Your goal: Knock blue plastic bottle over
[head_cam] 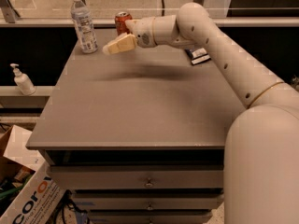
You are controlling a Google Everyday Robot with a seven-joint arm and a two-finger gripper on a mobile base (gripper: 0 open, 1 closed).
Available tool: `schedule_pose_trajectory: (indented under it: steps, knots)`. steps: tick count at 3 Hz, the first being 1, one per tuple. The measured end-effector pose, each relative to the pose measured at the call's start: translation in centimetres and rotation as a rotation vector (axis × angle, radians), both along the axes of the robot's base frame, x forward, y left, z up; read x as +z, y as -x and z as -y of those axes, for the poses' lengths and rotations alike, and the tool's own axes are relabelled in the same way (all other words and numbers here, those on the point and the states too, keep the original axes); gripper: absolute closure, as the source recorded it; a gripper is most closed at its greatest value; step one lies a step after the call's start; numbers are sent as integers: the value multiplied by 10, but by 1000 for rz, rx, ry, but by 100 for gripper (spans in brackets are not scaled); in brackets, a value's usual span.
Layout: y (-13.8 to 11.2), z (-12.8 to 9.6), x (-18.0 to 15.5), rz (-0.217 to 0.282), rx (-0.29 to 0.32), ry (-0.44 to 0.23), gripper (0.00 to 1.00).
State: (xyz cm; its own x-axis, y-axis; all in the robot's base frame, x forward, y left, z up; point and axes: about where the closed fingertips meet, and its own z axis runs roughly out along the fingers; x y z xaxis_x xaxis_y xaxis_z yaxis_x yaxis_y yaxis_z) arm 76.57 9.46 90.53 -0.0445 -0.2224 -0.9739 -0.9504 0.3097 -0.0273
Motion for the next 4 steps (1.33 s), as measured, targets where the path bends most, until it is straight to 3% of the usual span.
schedule_pose_trajectory:
  steps: [2,4]
  knots:
    - [-6,-37,11,-4,56,-76,0]
    - [7,-57,14,-28,65,-116,0]
